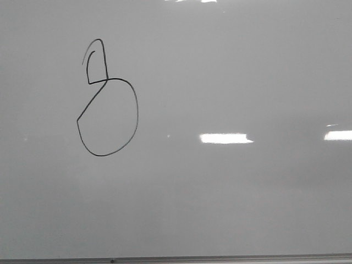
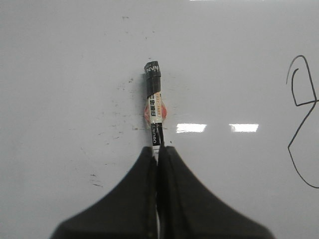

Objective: Write number 8 on whiteboard

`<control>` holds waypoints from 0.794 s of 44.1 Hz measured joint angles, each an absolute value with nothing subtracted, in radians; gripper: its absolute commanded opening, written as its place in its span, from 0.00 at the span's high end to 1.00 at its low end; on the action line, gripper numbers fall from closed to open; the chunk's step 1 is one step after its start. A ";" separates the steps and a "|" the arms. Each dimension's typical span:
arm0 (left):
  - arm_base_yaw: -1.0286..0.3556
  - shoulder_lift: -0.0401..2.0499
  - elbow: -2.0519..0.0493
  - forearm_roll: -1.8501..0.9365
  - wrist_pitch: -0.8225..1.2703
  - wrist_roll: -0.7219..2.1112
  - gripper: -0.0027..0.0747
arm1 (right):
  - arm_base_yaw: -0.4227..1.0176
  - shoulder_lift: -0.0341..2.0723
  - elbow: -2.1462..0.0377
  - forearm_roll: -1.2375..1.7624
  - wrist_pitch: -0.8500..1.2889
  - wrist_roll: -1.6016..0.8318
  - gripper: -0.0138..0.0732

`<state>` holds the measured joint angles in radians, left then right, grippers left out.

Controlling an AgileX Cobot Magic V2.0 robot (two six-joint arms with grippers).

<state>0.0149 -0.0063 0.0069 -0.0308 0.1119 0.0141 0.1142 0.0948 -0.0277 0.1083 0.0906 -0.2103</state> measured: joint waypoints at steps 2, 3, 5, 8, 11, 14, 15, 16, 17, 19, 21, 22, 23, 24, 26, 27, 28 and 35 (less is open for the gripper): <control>0.015 -0.006 0.007 -0.031 0.112 0.014 0.99 | 0.109 0.076 0.000 0.108 0.095 -0.203 0.92; 0.015 -0.006 0.007 -0.031 0.112 0.014 0.99 | 0.110 0.066 0.010 0.108 0.097 -0.197 0.92; 0.015 -0.006 0.007 -0.031 0.112 0.014 0.99 | 0.110 0.046 0.022 0.108 0.108 -0.181 0.92; 0.015 -0.006 0.007 -0.031 0.112 0.014 0.99 | 0.110 0.015 0.026 0.108 0.128 -0.156 0.92; 0.015 -0.006 0.007 -0.031 0.112 0.014 0.99 | 0.104 -0.004 0.026 0.108 0.160 -0.132 0.92; 0.015 -0.006 0.007 -0.031 0.110 0.014 0.99 | 0.096 -0.008 0.026 0.108 0.185 -0.120 0.92; 0.015 -0.006 0.007 -0.031 0.110 0.014 0.99 | 0.090 -0.010 0.026 0.108 0.191 -0.118 0.92; 0.015 -0.006 0.007 -0.031 0.110 0.014 0.99 | 0.088 -0.010 0.026 0.108 0.196 -0.116 0.92; 0.015 -0.006 0.007 -0.031 0.110 0.014 0.99 | 0.082 -0.010 0.026 0.108 0.199 -0.113 0.92; 0.015 -0.006 0.007 -0.031 0.108 0.014 0.99 | 0.073 -0.010 0.026 0.108 0.201 -0.111 0.92; 0.015 -0.006 0.007 -0.031 0.108 0.014 0.99 | 0.065 -0.010 0.026 0.108 0.201 -0.110 0.92; 0.015 -0.006 0.007 -0.031 0.108 0.014 0.99 | 0.063 -0.010 0.026 0.108 0.201 -0.107 0.92; 0.015 -0.006 0.007 -0.031 0.108 0.014 0.99 | 0.061 -0.010 0.026 0.108 0.203 -0.107 0.92; 0.015 -0.006 0.007 -0.031 0.108 0.014 0.99 | 0.057 -0.010 0.026 0.108 0.203 -0.105 0.92; 0.015 -0.006 0.007 -0.031 0.108 0.014 0.99 | 0.057 -0.010 0.026 0.108 0.203 -0.103 0.92; 0.015 -0.006 0.007 -0.031 0.108 0.014 0.99 | 0.057 -0.010 0.026 0.108 0.203 -0.103 0.92; 0.015 -0.006 0.007 -0.031 0.108 0.014 0.99 | 0.057 -0.010 0.026 0.108 0.203 -0.103 0.92; 0.015 -0.006 0.007 -0.031 0.106 0.014 0.99 | 0.057 -0.010 0.026 0.108 0.205 -0.101 0.92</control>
